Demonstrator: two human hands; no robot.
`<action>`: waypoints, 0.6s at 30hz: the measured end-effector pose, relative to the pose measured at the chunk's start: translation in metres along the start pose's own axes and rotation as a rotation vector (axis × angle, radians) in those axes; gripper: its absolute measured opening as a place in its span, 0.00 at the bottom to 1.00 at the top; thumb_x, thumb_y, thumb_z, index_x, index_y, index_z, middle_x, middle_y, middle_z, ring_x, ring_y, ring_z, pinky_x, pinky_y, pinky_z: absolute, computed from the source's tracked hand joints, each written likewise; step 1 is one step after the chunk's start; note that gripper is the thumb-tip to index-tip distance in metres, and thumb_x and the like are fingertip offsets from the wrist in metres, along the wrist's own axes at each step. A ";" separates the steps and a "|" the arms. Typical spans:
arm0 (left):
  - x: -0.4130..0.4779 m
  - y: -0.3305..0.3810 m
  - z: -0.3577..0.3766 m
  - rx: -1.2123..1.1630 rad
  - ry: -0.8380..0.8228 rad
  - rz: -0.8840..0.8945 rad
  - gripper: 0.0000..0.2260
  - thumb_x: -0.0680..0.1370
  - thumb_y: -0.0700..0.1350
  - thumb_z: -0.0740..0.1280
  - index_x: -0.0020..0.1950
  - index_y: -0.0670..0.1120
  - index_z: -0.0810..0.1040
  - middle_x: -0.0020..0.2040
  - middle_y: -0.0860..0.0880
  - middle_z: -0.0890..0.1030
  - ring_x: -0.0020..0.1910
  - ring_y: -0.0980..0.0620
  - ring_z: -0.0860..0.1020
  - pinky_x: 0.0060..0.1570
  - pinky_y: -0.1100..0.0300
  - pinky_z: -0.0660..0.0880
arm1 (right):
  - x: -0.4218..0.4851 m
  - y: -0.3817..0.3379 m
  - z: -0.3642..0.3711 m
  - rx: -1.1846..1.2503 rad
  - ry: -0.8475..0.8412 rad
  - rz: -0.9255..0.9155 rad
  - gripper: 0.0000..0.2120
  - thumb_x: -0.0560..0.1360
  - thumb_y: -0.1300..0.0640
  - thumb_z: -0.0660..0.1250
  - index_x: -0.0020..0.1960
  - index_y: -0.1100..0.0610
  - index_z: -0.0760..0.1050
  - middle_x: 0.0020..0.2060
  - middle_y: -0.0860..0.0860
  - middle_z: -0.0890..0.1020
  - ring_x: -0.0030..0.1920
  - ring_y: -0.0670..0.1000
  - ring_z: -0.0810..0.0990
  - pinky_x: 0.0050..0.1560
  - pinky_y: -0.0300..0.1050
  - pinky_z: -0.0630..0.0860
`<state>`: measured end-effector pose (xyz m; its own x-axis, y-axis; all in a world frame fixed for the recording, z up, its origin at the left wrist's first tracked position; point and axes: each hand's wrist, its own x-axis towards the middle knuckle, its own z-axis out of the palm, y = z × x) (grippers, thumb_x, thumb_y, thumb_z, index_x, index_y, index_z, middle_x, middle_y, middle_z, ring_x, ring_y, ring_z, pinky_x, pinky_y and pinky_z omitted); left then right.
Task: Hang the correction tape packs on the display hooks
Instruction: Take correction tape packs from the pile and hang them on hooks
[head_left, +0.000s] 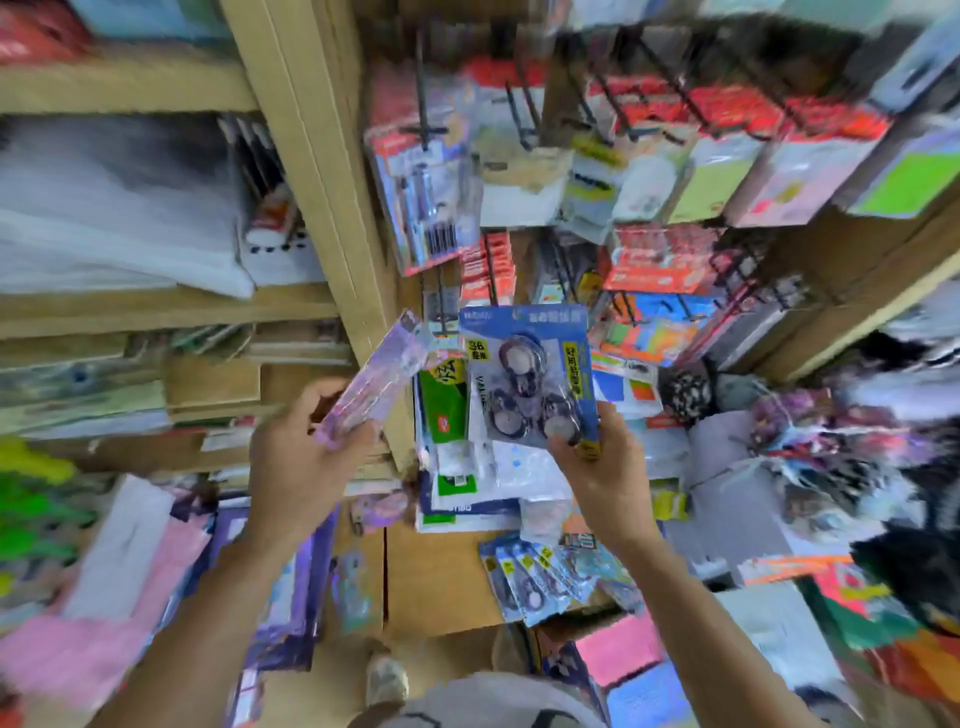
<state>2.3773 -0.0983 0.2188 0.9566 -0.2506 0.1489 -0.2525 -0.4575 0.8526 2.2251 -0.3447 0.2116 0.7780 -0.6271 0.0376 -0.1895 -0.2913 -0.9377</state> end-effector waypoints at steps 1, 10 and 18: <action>0.010 0.017 -0.008 -0.003 0.017 0.056 0.13 0.70 0.48 0.77 0.50 0.57 0.77 0.41 0.65 0.81 0.37 0.65 0.77 0.41 0.59 0.73 | 0.005 -0.017 -0.005 0.014 0.013 -0.051 0.06 0.76 0.61 0.71 0.50 0.56 0.74 0.40 0.56 0.79 0.35 0.48 0.76 0.37 0.43 0.73; 0.058 0.148 -0.056 -0.100 0.085 0.490 0.15 0.69 0.50 0.75 0.51 0.61 0.76 0.47 0.66 0.81 0.41 0.65 0.79 0.38 0.72 0.72 | 0.036 -0.134 -0.043 0.177 0.132 -0.436 0.10 0.78 0.66 0.68 0.56 0.54 0.74 0.42 0.39 0.81 0.41 0.43 0.81 0.42 0.32 0.75; 0.097 0.244 -0.100 -0.164 0.291 0.772 0.14 0.71 0.50 0.75 0.54 0.58 0.76 0.46 0.68 0.80 0.41 0.66 0.78 0.39 0.73 0.70 | 0.064 -0.217 -0.070 0.269 0.244 -0.670 0.11 0.77 0.63 0.66 0.57 0.51 0.75 0.42 0.39 0.81 0.41 0.38 0.79 0.43 0.31 0.74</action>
<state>2.4227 -0.1487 0.4911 0.5292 -0.2024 0.8240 -0.8484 -0.1127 0.5172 2.2739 -0.3719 0.4416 0.5149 -0.5293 0.6744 0.4533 -0.4995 -0.7382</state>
